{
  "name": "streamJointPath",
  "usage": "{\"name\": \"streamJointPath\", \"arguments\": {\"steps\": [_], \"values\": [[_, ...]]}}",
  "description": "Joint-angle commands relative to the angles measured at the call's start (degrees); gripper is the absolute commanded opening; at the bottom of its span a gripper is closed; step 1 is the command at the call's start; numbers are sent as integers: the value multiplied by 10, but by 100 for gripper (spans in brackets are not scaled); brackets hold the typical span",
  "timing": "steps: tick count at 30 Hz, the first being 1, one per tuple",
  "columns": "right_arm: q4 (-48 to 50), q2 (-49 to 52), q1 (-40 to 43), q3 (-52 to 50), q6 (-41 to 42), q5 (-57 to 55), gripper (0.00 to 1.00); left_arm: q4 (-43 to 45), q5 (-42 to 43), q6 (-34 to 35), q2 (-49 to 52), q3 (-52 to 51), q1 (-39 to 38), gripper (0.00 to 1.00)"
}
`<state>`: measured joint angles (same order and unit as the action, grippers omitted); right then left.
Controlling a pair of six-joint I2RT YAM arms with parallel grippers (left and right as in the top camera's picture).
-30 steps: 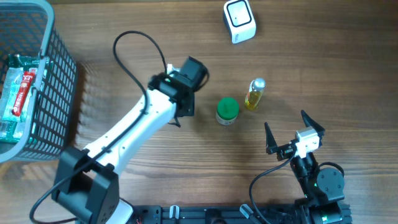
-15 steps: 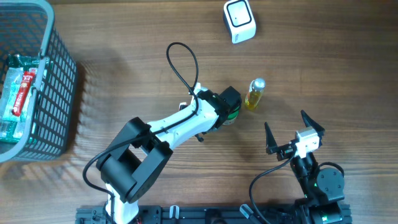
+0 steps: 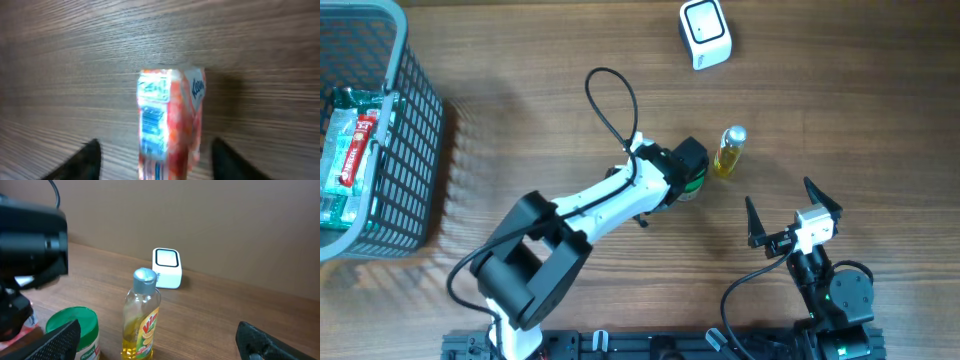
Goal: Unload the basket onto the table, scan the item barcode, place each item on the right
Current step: 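Lower the Kleenex pack onto the table left of the jar and release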
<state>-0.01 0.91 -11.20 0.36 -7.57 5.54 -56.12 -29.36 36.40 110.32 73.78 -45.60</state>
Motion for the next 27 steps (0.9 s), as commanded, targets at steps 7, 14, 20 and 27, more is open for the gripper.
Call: {"name": "streamJointPath", "arguments": {"steps": [7, 14, 20, 27], "values": [[3, -3, 0, -1, 1, -1, 100, 2, 205, -2, -78, 19, 115, 57], [3, -3, 0, -1, 1, -1, 100, 43, 248, -75, -59, 4, 123, 49], [3, -3, 0, -1, 1, -1, 99, 72, 243, -75, -58, -30, 123, 50], [3, -3, 0, -1, 1, -1, 100, 150, 242, -75, -58, -96, 123, 49]]}}
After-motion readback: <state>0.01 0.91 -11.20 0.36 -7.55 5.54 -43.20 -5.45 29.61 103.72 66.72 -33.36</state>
